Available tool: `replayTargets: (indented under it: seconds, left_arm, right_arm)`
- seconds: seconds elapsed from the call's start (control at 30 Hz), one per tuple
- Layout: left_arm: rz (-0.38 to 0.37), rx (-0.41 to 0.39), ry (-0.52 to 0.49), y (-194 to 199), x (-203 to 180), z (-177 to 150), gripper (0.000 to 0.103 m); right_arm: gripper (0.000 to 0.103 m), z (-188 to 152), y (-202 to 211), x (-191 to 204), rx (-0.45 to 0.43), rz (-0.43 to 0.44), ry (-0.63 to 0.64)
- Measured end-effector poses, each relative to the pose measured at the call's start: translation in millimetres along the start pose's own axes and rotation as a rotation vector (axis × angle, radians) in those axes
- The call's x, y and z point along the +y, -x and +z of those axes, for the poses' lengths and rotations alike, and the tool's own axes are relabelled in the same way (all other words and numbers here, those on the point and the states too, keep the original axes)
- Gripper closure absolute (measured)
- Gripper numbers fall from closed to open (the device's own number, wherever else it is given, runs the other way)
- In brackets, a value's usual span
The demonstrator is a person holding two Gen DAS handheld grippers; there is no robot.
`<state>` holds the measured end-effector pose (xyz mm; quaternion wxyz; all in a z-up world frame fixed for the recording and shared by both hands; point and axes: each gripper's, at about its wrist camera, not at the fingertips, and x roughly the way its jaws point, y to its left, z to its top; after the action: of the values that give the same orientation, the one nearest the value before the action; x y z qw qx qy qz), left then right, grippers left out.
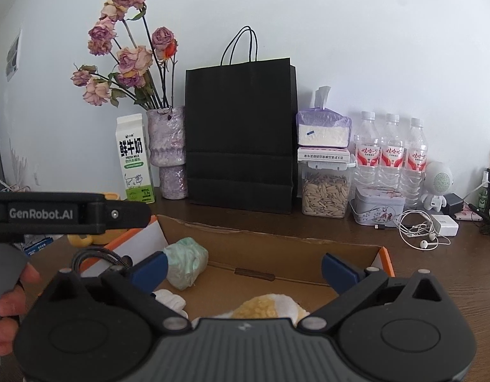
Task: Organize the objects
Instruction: 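Carry the black cable and plastic bag into the box and open both grippers, then move both grippers back toward the remaining clutter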
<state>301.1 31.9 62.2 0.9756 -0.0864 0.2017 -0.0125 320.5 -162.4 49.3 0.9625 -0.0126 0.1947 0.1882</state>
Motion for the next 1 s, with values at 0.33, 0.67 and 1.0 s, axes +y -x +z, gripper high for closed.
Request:
replayTargets:
  seconds: [0.33,0.67,1.0]
  left_arm:
    - [0.001,-0.018,0.004,36.2,-3.9,-13.3,0.0]
    - [0.011,-0.013,-0.01,81.5,-5.0,-31.3,0.0]
    - [0.044,-0.005,-0.018,121.3,3.5,-48.8,0.0]
  right_arm:
    - [0.0,-4.3,37.8,-1.6,-0.036,-0.009,-0.01]
    - [0.0,-25.1,82.0,-1.4,-0.02,-0.044,-0.005]
    - [0.0,-54.9,125.4,-1.9,0.016,-0.065,-0.009]
